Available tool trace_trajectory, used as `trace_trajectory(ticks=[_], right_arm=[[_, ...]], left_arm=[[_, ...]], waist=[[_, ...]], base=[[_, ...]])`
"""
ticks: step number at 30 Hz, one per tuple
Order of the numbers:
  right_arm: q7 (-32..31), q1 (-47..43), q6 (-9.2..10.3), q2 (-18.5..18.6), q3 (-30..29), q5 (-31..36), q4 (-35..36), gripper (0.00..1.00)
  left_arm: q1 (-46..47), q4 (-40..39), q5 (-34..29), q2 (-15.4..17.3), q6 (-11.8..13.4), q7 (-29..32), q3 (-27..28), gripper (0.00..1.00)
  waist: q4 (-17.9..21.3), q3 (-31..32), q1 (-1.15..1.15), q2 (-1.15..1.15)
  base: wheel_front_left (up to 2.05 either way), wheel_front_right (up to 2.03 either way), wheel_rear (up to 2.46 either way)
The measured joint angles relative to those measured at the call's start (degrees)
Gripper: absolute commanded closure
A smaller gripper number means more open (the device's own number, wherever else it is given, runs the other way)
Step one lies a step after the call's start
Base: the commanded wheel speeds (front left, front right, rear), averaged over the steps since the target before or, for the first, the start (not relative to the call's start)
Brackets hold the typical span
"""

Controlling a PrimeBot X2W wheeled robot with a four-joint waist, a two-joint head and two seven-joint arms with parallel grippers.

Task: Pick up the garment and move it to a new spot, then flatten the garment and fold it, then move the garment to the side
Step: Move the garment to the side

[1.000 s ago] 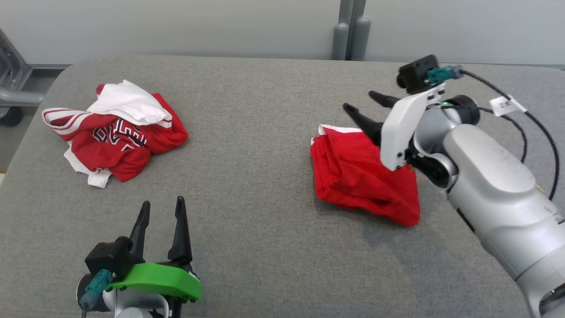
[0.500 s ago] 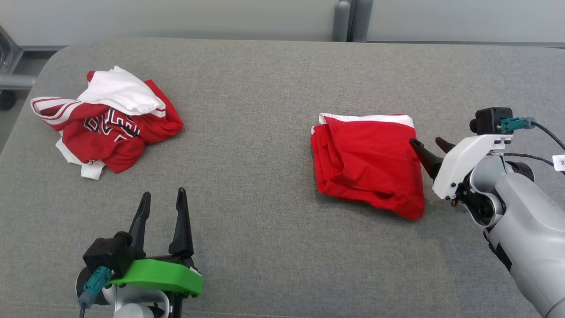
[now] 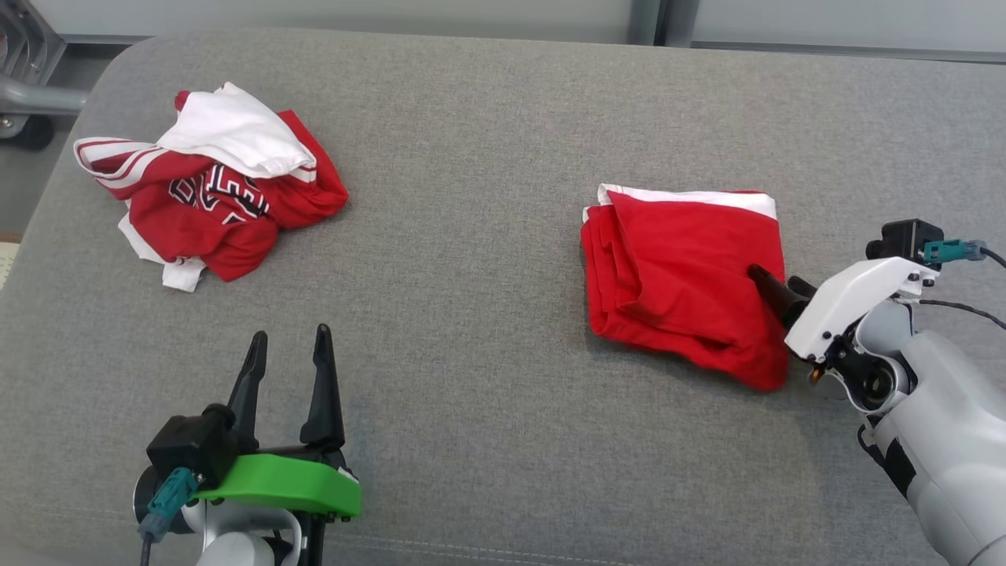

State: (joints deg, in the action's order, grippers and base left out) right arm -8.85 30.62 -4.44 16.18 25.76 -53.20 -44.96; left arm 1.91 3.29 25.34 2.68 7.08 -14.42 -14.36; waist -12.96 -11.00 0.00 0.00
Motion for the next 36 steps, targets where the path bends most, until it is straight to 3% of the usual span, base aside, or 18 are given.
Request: trace_trajectory(ticks=[7, 8, 9, 12, 21, 36], right_arm=[[-3.1, 0.4, -0.60, -1.5, -2.2, -4.6, -1.9, 0.00], [-3.6, 0.6, -0.87, -1.7, -2.4, -5.3, -2.0, 0.31], [-4.0, 0.7, -1.11, -1.7, -2.4, -5.5, -2.0, 0.53], [-4.4, 1.3, -1.36, -1.4, -1.7, -5.2, -2.1, 1.00], [-5.2, 4.1, -1.60, 1.0, 0.1, -2.4, -2.6, 1.00], [-6.2, 13.9, -1.61, 11.0, 0.6, 2.5, -3.3, 1.00]], left_arm=[[0.0, 0.1, 0.0, 0.0, 0.0, 0.0, 0.3, 0.00], [0.1, 0.1, 0.0, 0.0, 0.0, 0.0, 0.3, 0.00], [0.1, 0.1, 0.0, 0.0, 0.0, 0.0, 0.3, 0.00], [0.5, 0.1, 0.0, 0.0, 0.0, 0.0, 0.4, 0.00], [0.9, 0.0, 0.0, -0.1, 0.0, 0.0, 1.8, 0.00], [1.4, -3.3, -2.8, 0.3, 0.0, 0.0, 1.4, 0.00]], waist=[[-0.8, -0.7, 0.00, 0.00], [-0.9, -0.8, 0.00, 0.00], [-0.9, -0.8, 0.00, 0.00], [-1.1, -1.0, 0.00, 0.00], [-0.5, -1.5, 0.00, 0.00], [3.9, -3.7, 0.00, 0.00]], base=[[0.00, 0.00, 0.00], [0.00, 0.00, 0.00], [0.00, 0.00, 0.00], [0.00, 0.00, 0.00], [0.00, 0.00, 0.00], [0.00, 0.00, 0.00]])
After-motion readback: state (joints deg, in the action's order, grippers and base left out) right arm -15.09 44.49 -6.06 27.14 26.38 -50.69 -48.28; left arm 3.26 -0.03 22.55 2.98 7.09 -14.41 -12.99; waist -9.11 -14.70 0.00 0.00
